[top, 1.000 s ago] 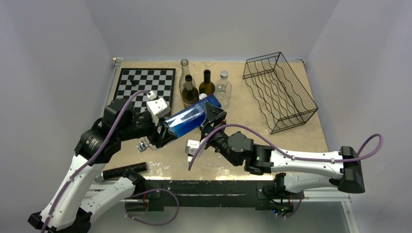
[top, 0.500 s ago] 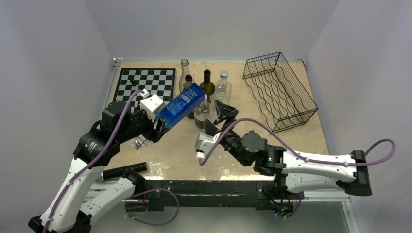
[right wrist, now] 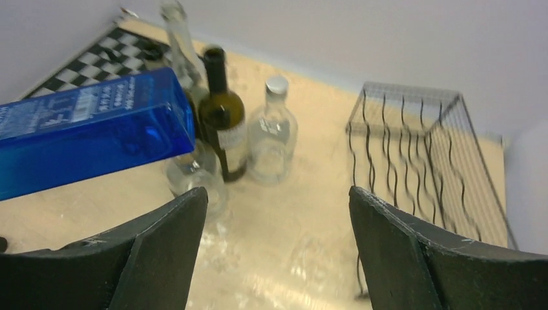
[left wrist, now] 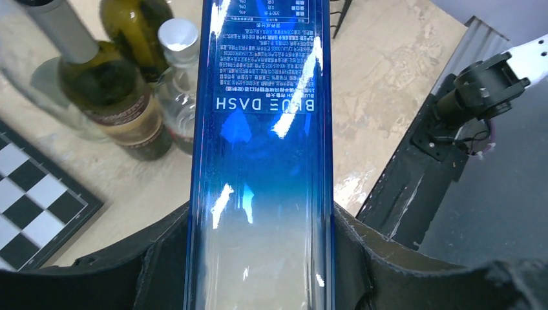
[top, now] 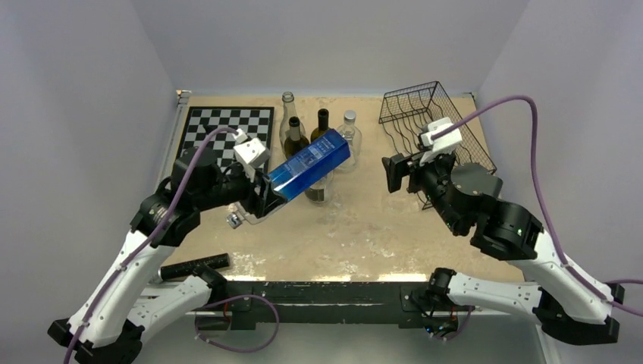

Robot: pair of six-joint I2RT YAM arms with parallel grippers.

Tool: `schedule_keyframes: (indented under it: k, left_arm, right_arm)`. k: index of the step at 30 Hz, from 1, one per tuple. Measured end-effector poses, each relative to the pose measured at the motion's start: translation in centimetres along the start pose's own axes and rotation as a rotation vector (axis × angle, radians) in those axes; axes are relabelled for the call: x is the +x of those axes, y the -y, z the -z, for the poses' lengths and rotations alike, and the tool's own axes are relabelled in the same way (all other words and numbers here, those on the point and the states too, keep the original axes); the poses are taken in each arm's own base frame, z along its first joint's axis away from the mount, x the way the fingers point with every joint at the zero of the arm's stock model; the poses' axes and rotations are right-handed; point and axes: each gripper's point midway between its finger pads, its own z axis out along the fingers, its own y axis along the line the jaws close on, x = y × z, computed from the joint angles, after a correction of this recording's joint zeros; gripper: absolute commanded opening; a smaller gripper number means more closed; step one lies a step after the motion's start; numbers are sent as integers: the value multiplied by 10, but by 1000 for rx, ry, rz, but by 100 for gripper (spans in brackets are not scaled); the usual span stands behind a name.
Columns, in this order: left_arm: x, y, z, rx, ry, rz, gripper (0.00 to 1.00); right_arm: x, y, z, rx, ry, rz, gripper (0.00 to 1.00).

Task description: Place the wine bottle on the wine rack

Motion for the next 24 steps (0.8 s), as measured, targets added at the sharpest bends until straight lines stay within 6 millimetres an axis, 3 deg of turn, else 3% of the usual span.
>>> schedule_keyframes:
  k: [5, 11, 13, 18, 24]
  left_arm:
    - [5, 15, -40, 85, -39, 11, 0]
    - [39, 39, -99, 154, -147, 9, 0]
    - [55, 43, -119, 148, -181, 0, 0]
    - [86, 47, -165, 124, -230, -16, 0]
    - [104, 54, -214, 123, -205, -49, 0]
  right_arm:
    - [58, 28, -3, 174, -237, -140, 85]
    - [116, 57, 6, 352, -422, -265, 85]
    - [131, 68, 14, 401, -450, -311, 80]
    - [156, 86, 33, 495, -479, -404, 70]
    - [169, 93, 43, 538, -497, -480, 68]
